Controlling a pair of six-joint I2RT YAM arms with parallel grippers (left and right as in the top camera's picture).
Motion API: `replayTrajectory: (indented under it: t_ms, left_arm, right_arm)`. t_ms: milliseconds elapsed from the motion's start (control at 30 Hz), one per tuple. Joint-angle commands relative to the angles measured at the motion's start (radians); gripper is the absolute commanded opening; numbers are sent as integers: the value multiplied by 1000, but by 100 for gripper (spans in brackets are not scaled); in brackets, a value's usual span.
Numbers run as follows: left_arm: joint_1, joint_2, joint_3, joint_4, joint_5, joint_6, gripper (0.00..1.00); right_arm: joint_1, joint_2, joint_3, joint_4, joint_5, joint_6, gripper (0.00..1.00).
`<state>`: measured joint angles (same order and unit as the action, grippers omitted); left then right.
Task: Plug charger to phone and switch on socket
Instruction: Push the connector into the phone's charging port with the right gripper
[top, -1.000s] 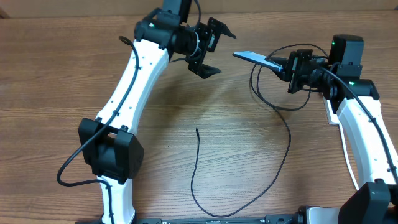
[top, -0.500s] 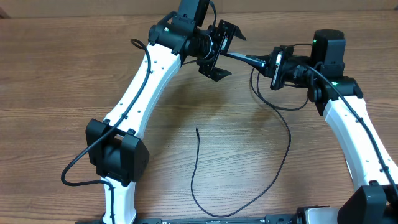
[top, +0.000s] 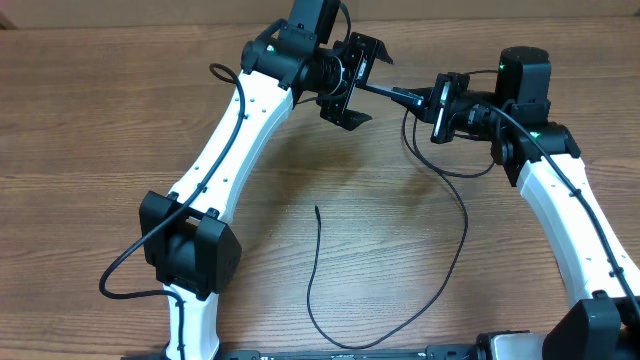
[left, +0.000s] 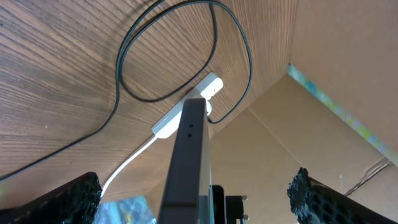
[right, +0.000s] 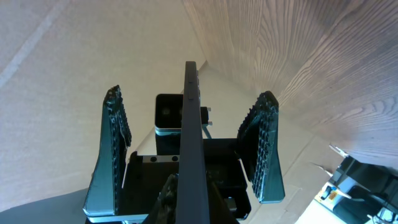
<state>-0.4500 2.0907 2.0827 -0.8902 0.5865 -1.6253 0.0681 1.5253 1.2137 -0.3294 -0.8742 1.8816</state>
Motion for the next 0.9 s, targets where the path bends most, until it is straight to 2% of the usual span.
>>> replayTrajectory:
  t_ms: [0, 167, 300, 367, 700, 867]
  left_arm:
    - [-9, -21, 16, 2, -22, -21, 99]
    - [-9, -21, 16, 2, -21, -21, 97]
    - [-9, -21, 16, 2, -21, -21, 74]
    - [-9, -21, 16, 2, -21, -21, 67]
    - [-10, -21, 16, 1, -21, -21, 64]
    - [-16, -19, 16, 0, -27, -20, 55]
  right_arm:
    - [8, -10, 16, 14, -6, 8, 4]
    - [10, -10, 16, 14, -6, 8, 4]
    - [10, -10, 16, 14, -6, 8, 4]
    - [10, -10, 16, 14, -6, 8, 4]
    - [11, -10, 16, 14, -6, 7, 4]
    - [11, -10, 16, 14, -10, 7, 4]
